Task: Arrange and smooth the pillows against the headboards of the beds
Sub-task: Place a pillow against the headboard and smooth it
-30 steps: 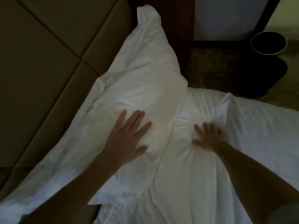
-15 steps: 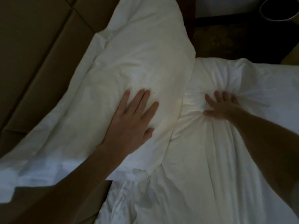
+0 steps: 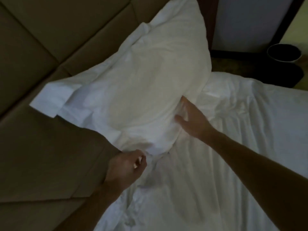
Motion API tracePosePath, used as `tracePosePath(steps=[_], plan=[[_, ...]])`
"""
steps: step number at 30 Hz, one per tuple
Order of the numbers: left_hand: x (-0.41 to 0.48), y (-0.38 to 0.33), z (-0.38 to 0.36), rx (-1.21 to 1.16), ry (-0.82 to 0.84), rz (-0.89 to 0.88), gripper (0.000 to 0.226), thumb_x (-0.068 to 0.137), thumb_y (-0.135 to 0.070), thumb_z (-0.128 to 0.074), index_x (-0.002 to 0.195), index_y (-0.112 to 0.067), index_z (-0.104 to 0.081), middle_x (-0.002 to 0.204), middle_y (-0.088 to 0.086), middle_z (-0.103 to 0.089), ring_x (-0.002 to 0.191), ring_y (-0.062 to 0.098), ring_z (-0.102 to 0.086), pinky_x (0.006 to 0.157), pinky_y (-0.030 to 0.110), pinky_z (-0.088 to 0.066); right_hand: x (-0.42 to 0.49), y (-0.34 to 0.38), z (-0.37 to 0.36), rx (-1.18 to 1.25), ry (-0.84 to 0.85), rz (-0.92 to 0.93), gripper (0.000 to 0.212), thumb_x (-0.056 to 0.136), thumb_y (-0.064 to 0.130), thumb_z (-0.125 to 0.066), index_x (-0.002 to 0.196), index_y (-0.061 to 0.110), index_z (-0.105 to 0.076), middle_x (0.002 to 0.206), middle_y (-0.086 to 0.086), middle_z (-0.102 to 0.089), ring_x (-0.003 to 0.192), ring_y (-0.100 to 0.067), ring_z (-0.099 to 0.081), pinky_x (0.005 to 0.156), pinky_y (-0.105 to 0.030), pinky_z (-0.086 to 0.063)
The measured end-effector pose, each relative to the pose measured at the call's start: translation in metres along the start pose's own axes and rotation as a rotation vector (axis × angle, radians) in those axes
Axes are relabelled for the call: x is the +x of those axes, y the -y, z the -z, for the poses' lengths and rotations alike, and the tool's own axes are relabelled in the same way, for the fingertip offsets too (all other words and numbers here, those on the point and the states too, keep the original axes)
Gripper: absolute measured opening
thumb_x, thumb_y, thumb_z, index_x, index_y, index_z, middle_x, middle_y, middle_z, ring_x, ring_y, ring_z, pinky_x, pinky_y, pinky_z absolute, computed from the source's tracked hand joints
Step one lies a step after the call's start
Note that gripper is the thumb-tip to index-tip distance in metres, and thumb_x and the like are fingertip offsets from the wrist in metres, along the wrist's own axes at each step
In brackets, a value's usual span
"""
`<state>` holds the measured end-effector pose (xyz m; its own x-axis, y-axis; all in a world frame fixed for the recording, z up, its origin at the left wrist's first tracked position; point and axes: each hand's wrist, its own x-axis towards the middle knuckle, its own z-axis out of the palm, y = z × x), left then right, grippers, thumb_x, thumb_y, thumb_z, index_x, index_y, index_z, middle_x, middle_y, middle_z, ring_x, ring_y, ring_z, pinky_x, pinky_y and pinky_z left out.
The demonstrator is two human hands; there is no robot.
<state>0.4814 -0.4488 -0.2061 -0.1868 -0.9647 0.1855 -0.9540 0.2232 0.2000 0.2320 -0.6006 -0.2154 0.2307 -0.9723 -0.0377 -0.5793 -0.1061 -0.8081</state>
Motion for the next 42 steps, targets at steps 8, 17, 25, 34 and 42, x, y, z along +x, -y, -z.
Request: tracePosePath(steps=[8,17,25,34,42], plan=[[-0.008,0.023,-0.065,-0.51,0.165,0.807,0.054,0.072,-0.073,-0.072,0.087,-0.021,-0.068,0.076,-0.008,-0.071,0.077,0.012,-0.069,0.075,0.03,-0.057,-0.037,0.043,-0.056,0.177,0.112,0.001,0.102,0.091,0.058,-0.058,0.151,0.042,0.023,0.168,0.004,0.006,0.154,-0.019,-0.006,0.123,-0.047,-0.018],[-0.056,0.012,-0.1,-0.619,-0.064,0.804,0.025,0.099,-0.029,-0.048,0.084,-0.015,-0.063,0.084,0.012,-0.072,0.083,0.026,-0.069,0.083,0.041,-0.053,-0.046,0.057,-0.054,0.283,0.139,-0.11,0.103,0.091,0.054,-0.062,0.154,0.039,0.019,0.165,0.008,-0.017,0.146,-0.023,-0.033,0.117,-0.034,-0.028],[-0.046,0.027,-0.013,-0.4,-0.321,0.712,0.024,0.1,-0.026,-0.047,0.081,-0.019,-0.059,0.073,-0.001,-0.062,0.072,0.025,-0.063,0.068,0.039,-0.051,-0.046,0.067,-0.05,0.078,0.091,-0.11,0.102,0.091,0.054,-0.062,0.156,0.035,0.015,0.167,-0.007,-0.002,0.15,-0.028,-0.023,0.12,-0.038,-0.023],[0.075,-0.016,0.135,0.549,-0.362,-0.378,0.043,0.094,-0.036,-0.053,0.129,-0.013,-0.062,0.14,0.017,-0.057,0.131,0.036,-0.051,0.114,0.05,-0.03,-0.023,0.149,-0.021,-0.194,-0.071,0.26,0.069,0.105,0.036,-0.04,0.159,0.023,0.001,0.167,-0.008,-0.002,0.154,-0.024,-0.003,0.125,-0.038,-0.007],[0.151,0.008,0.251,1.071,-0.002,-0.003,0.012,0.094,-0.018,-0.049,0.091,-0.027,-0.057,0.072,-0.002,-0.059,0.084,0.023,-0.062,0.114,0.049,-0.022,0.011,0.174,-0.003,-0.368,-0.061,0.379,0.064,0.1,0.032,-0.03,0.159,0.027,-0.005,0.166,-0.012,-0.008,0.154,-0.031,-0.006,0.126,-0.043,-0.009]])
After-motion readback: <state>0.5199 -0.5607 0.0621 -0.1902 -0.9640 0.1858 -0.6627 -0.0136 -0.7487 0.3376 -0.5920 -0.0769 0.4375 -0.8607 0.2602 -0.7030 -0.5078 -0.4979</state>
